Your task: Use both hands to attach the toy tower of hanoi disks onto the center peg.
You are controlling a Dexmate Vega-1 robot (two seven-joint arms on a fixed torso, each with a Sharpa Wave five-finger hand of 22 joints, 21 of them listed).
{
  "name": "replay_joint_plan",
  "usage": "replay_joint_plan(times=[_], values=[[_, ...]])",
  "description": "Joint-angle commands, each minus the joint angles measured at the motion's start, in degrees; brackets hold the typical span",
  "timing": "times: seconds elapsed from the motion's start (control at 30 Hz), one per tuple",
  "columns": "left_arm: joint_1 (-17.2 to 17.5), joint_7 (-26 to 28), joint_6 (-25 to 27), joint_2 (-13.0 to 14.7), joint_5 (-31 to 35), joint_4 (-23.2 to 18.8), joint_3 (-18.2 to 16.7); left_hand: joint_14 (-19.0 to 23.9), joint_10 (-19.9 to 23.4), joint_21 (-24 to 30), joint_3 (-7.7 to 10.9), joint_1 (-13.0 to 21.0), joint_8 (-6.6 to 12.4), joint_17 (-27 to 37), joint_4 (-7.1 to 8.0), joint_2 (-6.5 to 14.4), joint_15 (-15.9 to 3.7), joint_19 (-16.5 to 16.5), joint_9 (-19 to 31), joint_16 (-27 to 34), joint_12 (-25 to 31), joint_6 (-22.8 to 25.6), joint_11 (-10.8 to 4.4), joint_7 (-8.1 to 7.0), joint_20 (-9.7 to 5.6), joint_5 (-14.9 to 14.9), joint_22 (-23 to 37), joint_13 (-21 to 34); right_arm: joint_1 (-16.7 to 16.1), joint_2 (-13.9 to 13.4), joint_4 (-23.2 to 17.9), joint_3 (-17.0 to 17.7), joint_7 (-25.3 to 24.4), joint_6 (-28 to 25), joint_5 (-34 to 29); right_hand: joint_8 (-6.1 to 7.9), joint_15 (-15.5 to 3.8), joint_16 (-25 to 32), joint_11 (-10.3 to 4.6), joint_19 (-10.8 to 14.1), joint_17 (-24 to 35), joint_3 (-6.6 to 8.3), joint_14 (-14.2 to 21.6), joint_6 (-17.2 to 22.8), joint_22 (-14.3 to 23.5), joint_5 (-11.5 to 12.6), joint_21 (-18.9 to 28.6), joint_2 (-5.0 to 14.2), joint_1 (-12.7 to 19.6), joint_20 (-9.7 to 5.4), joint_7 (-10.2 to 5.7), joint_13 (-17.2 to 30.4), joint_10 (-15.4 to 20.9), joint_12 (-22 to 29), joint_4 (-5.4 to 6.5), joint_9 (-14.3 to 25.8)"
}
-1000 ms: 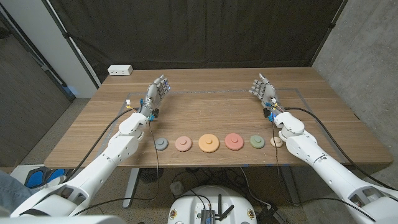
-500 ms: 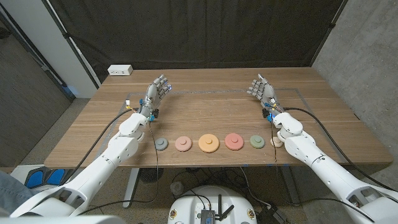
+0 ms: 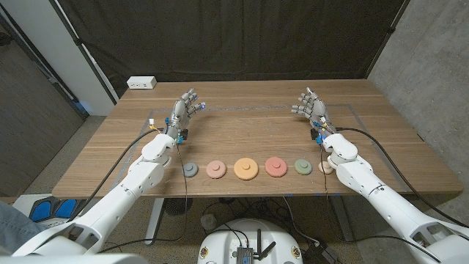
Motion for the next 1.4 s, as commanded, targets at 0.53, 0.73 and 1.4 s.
replay_joint_plan(times=[0.53, 0.73, 1.4], values=[[-0.5, 1.0, 0.6, -1.1, -0.1, 1.1, 0.2, 11.3, 4.9, 7.2, 0.91, 0.5, 0.26, 2.8, -0.57, 1.4, -1.75, 12.3, 0.3, 4.9, 1.1, 3.2, 1.19, 1.14, -3.0, 0.4, 3.1, 0.4, 0.8, 0.5, 1.3, -0.1, -2.2, -0.6, -1.1, 1.01, -6.26, 8.5, 0.36, 12.0, 6.5, -1.45, 14.8, 3.1, 0.8, 0.0, 4.4, 0.82, -0.4, -3.02, -0.43, 1.5, 3.7, 1.6, 0.27, 0.3], [-0.9, 0.8, 0.3, -1.6, -0.1, 2.2, 0.4, 13.6, 6.3, 9.0, 0.75, 1.1, 0.3, 4.0, -0.79, 1.6, -2.41, 14.3, 0.3, 6.9, 1.2, 3.9, 1.2, 1.48, -3.6, 0.4, 4.5, 0.6, 1.1, 0.8, 1.6, -0.4, -2.7, -0.8, -1.6, 1.16, -8.5, 10.9, 0.13, 15.1, 8.7, -1.81, 18.4, 3.8, 0.9, 0.1, 5.7, 0.93, -1.1, -4.59, -0.68, 2.0, 4.6, 2.1, 0.5, 0.4], [-0.6, 2.4, -1.0, -2.0, 1.3, 2.6, 0.5, 21.7, 9.4, 18.9, -0.43, 6.4, 0.08, 12.4, -1.55, 1.2, -6.93, 24.1, 0.4, 18.7, 0.2, 6.7, 4.36, 3.54, -7.62, 0.3, 12.4, 1.0, 1.2, 1.1, 1.8, -1.0, -3.2, -1.6, -2.0, 1.33, -11.86, 24.1, -0.24, 16.9, 24.4, -0.74, 20.3, 6.4, 6.9, 0.2, 11.3, 1.78, 4.7, -6.6, -0.79, 4.6, 4.8, 1.5, -1.57, 0.8]])
